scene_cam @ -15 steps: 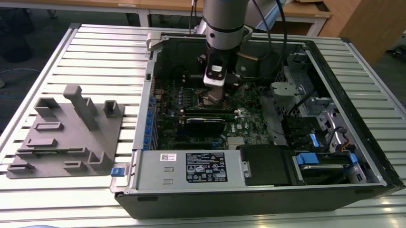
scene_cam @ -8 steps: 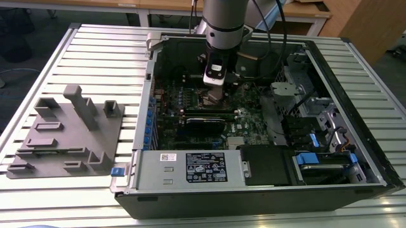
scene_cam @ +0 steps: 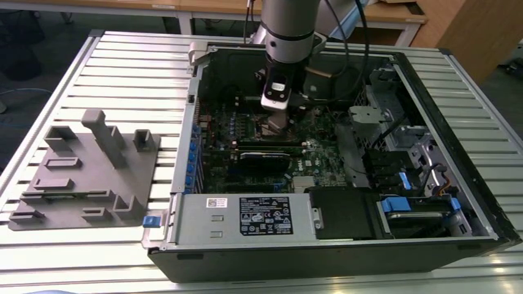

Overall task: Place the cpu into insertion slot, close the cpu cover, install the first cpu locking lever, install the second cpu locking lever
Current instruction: 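Place the cpu into insertion slot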

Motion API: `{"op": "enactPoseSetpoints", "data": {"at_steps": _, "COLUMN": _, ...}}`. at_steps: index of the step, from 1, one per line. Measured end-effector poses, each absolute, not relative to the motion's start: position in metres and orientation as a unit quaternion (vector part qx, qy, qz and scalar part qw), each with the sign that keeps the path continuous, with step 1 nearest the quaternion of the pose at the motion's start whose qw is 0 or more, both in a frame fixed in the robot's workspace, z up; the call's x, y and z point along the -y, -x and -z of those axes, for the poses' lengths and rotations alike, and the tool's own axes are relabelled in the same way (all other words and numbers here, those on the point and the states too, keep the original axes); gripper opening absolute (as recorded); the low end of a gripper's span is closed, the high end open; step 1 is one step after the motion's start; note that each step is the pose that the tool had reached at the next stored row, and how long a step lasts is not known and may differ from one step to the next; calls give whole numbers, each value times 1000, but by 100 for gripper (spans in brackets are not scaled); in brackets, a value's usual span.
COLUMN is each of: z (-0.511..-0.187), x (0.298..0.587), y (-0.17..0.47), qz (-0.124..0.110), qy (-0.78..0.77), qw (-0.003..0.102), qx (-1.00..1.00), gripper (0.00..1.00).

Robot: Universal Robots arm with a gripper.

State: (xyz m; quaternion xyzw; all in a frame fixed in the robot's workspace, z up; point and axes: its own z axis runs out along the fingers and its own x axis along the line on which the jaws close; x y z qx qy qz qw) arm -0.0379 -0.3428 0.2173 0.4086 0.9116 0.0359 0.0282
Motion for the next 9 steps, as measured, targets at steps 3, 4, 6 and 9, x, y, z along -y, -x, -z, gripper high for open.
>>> {"op": "enactPoseSetpoints", "data": {"at_steps": 3, "z": -217, "x": 343, "y": 38, "qz": -35, "qy": -430, "qw": 29, "qx": -902, "gripper": 54}}
{"op": "enactPoseSetpoints", "data": {"at_steps": 4, "z": -217, "x": 343, "y": 38, "qz": -35, "qy": -438, "qw": 29, "qx": -898, "gripper": 54}}
{"op": "enactPoseSetpoints", "data": {"at_steps": 6, "z": -217, "x": 343, "y": 38, "qz": -34, "qy": -453, "qw": 30, "qx": -890, "gripper": 54}}
{"op": "enactPoseSetpoints", "data": {"at_steps": 9, "z": -217, "x": 343, "y": 38, "qz": -34, "qy": -473, "qw": 31, "qx": -880, "gripper": 54}}
